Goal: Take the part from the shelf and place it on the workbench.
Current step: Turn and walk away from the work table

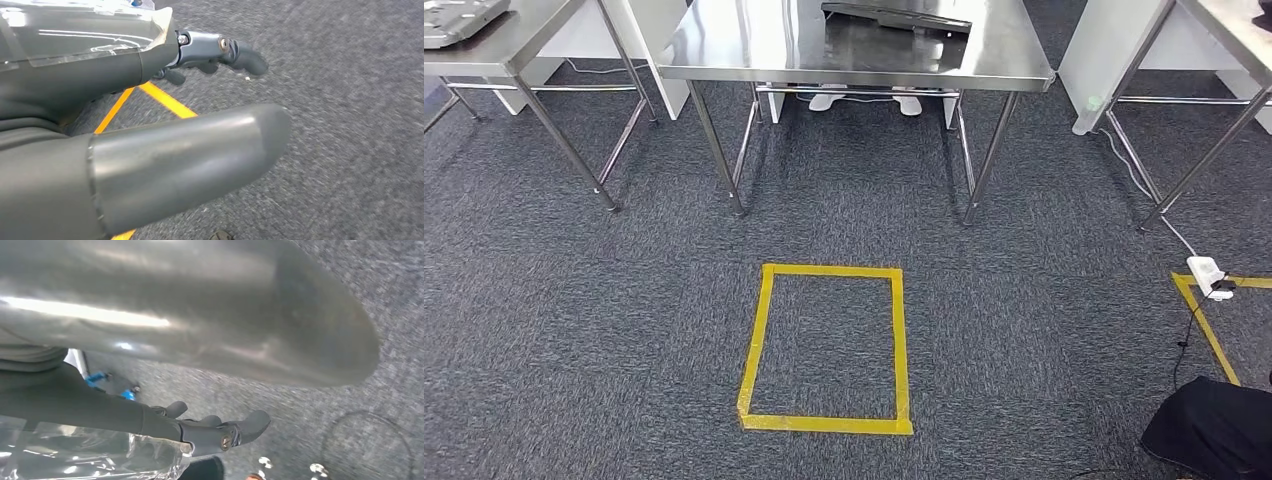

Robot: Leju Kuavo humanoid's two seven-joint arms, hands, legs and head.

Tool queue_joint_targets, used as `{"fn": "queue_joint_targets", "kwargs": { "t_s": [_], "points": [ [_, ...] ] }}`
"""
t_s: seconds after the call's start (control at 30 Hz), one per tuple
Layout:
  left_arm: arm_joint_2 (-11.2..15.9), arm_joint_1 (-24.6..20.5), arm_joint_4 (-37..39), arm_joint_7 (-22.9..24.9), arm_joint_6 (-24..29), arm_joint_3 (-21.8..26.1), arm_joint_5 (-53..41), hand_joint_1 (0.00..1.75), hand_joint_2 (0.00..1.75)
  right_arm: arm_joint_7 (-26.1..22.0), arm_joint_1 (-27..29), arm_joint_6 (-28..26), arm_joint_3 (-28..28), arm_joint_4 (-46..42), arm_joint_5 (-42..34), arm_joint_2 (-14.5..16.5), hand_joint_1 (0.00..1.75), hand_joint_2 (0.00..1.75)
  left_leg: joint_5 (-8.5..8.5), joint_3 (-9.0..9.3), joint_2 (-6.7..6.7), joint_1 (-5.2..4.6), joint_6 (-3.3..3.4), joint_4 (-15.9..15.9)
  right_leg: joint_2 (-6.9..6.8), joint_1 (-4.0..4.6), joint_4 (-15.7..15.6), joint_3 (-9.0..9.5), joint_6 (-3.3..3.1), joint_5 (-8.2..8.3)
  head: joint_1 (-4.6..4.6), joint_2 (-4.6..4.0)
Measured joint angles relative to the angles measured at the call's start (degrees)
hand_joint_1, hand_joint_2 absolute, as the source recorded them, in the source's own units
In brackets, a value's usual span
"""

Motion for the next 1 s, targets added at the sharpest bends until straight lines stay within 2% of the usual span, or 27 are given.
{"fn": "queue_joint_targets", "kwargs": {
  "t_s": [0.07, 0.13, 0.17, 0.2, 0.27, 0.3, 0.33, 0.37, 0.4, 0.47, 0.5, 0.53, 0.6, 0.63, 0.67, 0.7, 0.77, 0.8, 0.83, 0.87, 0.9, 0.93, 0.97, 1.0],
  "points": [
    [0.06, 0.06, 0.02, -0.02, 0.05, 0.01, 0.01, 0.00, 0.00, 0.00, -0.07, 0.04, 0.00, 0.06, -0.01, 0.02, 0.00, 0.00, -0.10, -0.42, -0.50, 0.09, -0.67, 0.44, -0.19, 0.28, 0.25, -0.23, -1.96, -0.01, -0.07, 0.00],
    [0.06, 0.24, 0.06, -0.04, 0.05, 0.01, -0.01, 0.00, 0.00, 0.01, -0.10, 0.04, 0.00, 0.06, -0.03, -0.05, 0.00, 0.00, -0.22, -0.68, -0.34, 0.46, -0.79, 0.77, -0.95, 0.49, 0.65, -0.48, -3.26, 0.24, -0.29, 0.00],
    [0.07, 0.29, 0.08, -0.04, 0.04, 0.01, -0.01, 0.00, 0.00, 0.01, -0.10, 0.04, -0.01, 0.06, -0.03, -0.06, 0.00, 0.00, -1.37, -1.36, 0.23, 0.52, -0.70, 2.31, -1.31, 0.67, 0.70, -0.71, -3.71, 0.47, -0.35, 0.00],
    [0.07, 0.29, 0.10, -0.04, 0.04, 0.01, -0.02, 0.00, 0.00, 0.04, -0.09, 0.03, -0.01, 0.06, -0.02, -0.07, 0.00, 0.00, -3.34, -2.58, 0.94, 0.43, -0.55, 5.13, -1.72, 0.92, 0.69, -0.88, -4.12, 0.69, -0.42, 0.00],
    [0.06, 0.21, 0.11, -0.03, 0.06, 0.01, -0.02, 0.00, 0.00, 0.18, -0.04, 0.02, -0.03, 0.06, 0.03, -0.09, 0.00, 0.00, -8.19, -6.06, 2.07, -0.02, -0.02, 13.42, -2.65, 1.60, 0.72, -1.27, -4.69, 1.01, -0.49, 0.00],
    [0.07, 0.20, 0.11, 0.00, 0.09, 0.02, -0.02, 0.00, 0.00, 0.27, 0.00, 0.02, -0.04, 0.06, 0.07, -0.09, 0.00, 0.00, -9.61, -7.32, 2.21, -0.23, 0.27, 16.69, -3.15, 1.98, 0.74, -1.41, -4.85, 1.11, -0.49, 0.00],
    [0.07, 0.23, 0.11, 0.05, 0.14, 0.02, -0.02, 0.00, 0.00, 0.34, 0.02, 0.02, -0.05, 0.06, 0.14, -0.10, 0.00, 0.00, -9.99, -7.66, 2.28, -0.49, 0.70, 18.19, -3.67, 2.36, 0.75, -1.59, -4.95, 1.17, -0.49, 0.00],
    [0.06, 0.25, 0.11, 0.13, 0.19, 0.03, -0.02, 0.00, 0.00, 0.38, 0.01, 0.02, -0.07, 0.06, 0.22, -0.10, 0.00, 0.00, -9.29, -6.83, 2.37, -0.83, 1.32, 17.42, -4.14, 2.72, 0.76, -1.65, -5.00, 1.20, -0.49, 0.00],
    [0.07, 0.27, 0.11, 0.19, 0.23, 0.03, -0.02, 0.00, 0.00, 0.40, -0.03, 0.02, -0.08, 0.06, 0.28, -0.10, 0.00, 0.00, -7.81, -4.82, 2.69, -1.32, 2.19, 14.34, -4.61, 3.04, 0.75, -1.62, -5.00, 1.20, -0.48, 0.00],
    [0.18, 0.16, 0.09, 0.25, 0.30, 0.03, -0.02, 0.00, 0.00, 0.42, -0.10, 0.02, -0.09, 0.06, 0.34, 0.01, 0.00, 0.00, -5.40, -0.29, 4.69, -2.59, 4.16, 6.72, -5.52, 3.53, 0.71, -1.51, -4.99, 1.18, -0.44, 0.00],
    [0.24, 0.08, 0.09, 0.26, 0.34, 0.03, -0.03, 0.00, 0.00, 0.42, -0.13, 0.03, -0.10, 0.06, 0.35, 0.04, 0.00, 0.00, -4.85, 1.10, 5.53, -3.18, 4.80, 4.19, -5.97, 3.64, 0.70, -1.49, -4.97, 1.16, -0.43, 0.00],
    [0.29, 0.02, 0.08, 0.26, 0.37, 0.03, -0.05, 0.00, 0.00, 0.42, -0.19, 0.03, -0.11, 0.06, 0.36, 0.07, 0.00, 0.00, -4.83, 1.55, 6.05, -3.57, 5.14, 3.13, -6.39, 3.65, 0.68, -1.49, -4.93, 1.17, -0.40, 0.00],
    [0.32, 0.03, 0.09, 0.27, 0.45, 0.03, -0.09, 0.00, 0.00, 0.43, -0.34, 0.03, -0.13, 0.06, 0.37, 0.08, 0.00, 0.00, -4.58, 1.45, 5.39, -3.96, 5.22, 2.72, -7.31, 3.60, 0.53, -1.38, -4.75, 1.23, -0.43, 0.00],
    [0.30, 0.07, 0.09, 0.28, 0.50, 0.03, -0.10, 0.00, 0.00, 0.43, -0.40, 0.02, -0.14, 0.06, 0.38, 0.08, 0.00, 0.00, -4.15, 1.63, 4.94, -3.83, 5.12, 2.17, -7.19, 3.57, 0.70, -1.41, -4.58, 1.06, -0.42, 0.00],
    [0.27, 0.07, 0.09, 0.29, 0.57, 0.03, -0.09, 0.00, 0.00, 0.43, -0.39, 0.02, -0.16, 0.06, 0.38, 0.08, 0.00, 0.00, -3.69, 1.82, 4.43, -3.68, 5.02, 1.56, -6.50, 3.56, 1.46, -1.77, -4.45, 0.53, -0.43, 0.00],
    [0.23, 0.04, 0.09, 0.30, 0.64, 0.03, -0.08, 0.00, 0.00, 0.43, -0.35, 0.02, -0.21, 0.06, 0.39, 0.08, 0.00, 0.00, -3.21, 1.94, 3.90, -3.48, 4.93, 0.99, -5.41, 3.56, 3.25, -2.61, -4.42, -0.51, -0.38, 0.00],
    [0.10, -0.05, 0.09, 0.31, 0.74, 0.03, -0.07, 0.00, 0.00, 0.42, -0.17, 0.02, -0.39, 0.07, 0.40, -0.04, 0.00, 0.00, -2.68, 1.80, 2.79, -3.30, 4.91, 0.56, -3.06, 3.40, 9.86, -5.76, -4.62, -3.62, -0.34, 0.00],
    [0.05, -0.06, 0.10, 0.31, 0.76, 0.03, -0.05, 0.00, 0.00, 0.42, -0.06, 0.02, -0.48, 0.07, 0.40, -0.10, 0.00, 0.00, -2.55, 1.61, 2.20, -3.33, 4.93, 0.59, -2.53, 3.34, 13.18, -7.31, -4.62, -4.84, -0.32, 0.00],
    [-0.01, -0.05, 0.10, 0.31, 0.78, 0.03, -0.03, 0.00, 0.00, 0.41, 0.03, 0.02, -0.55, 0.08, 0.39, -0.16, 0.00, 0.00, -2.44, 1.48, 1.53, -3.33, 4.91, 0.62, -2.26, 3.26, 15.08, -8.17, -4.38, -5.29, -0.32, 0.00],
    [-0.09, -0.03, 0.11, 0.31, 0.79, 0.04, -0.02, 0.00, 0.00, 0.40, 0.09, 0.03, -0.57, 0.08, 0.39, -0.22, 0.00, 0.00, -2.35, 1.41, 0.87, -3.32, 4.83, 0.66, -2.10, 3.17, 14.84, -8.00, -3.93, -4.83, -0.32, 0.00],
    [-0.16, -0.02, 0.11, 0.31, 0.81, 0.04, 0.00, 0.00, 0.00, 0.38, 0.11, 0.03, -0.58, 0.08, 0.39, -0.26, 0.00, 0.00, -2.27, 1.37, 0.19, -3.30, 4.74, 0.72, -1.83, 3.05, 12.48, -6.78, -3.35, -3.58, -0.32, 0.00],
    [-0.22, -0.01, 0.11, 0.31, 0.82, 0.05, 0.01, 0.00, 0.00, 0.37, 0.10, 0.03, -0.59, 0.08, 0.40, -0.31, 0.00, 0.00, -2.21, 1.34, -0.46, -3.28, 4.61, 0.84, -1.16, 2.85, 8.54, -4.75, -2.79, -1.91, -0.31, 0.00],
    [-0.25, -0.02, 0.11, 0.31, 0.82, 0.05, 0.02, 0.00, 0.00, 0.36, 0.06, 0.04, -0.60, 0.09, 0.40, -0.34, 0.00, 0.00, -2.23, 1.27, -1.03, -3.36, 4.39, 1.07, -0.21, 2.71, 4.75, -2.93, -2.53, -0.56, -0.32, 0.00],
    [-0.26, -0.02, 0.11, 0.31, 0.82, 0.05, 0.03, 0.00, 0.00, 0.35, 0.00, 0.06, -0.62, 0.09, 0.38, -0.34, 0.00, 0.00, -2.28, 1.16, -1.56, -3.44, 4.14, 1.30, 0.48, 2.63, 1.85, -1.60, -2.65, 0.42, -0.34, 0.00]
  ]
}}
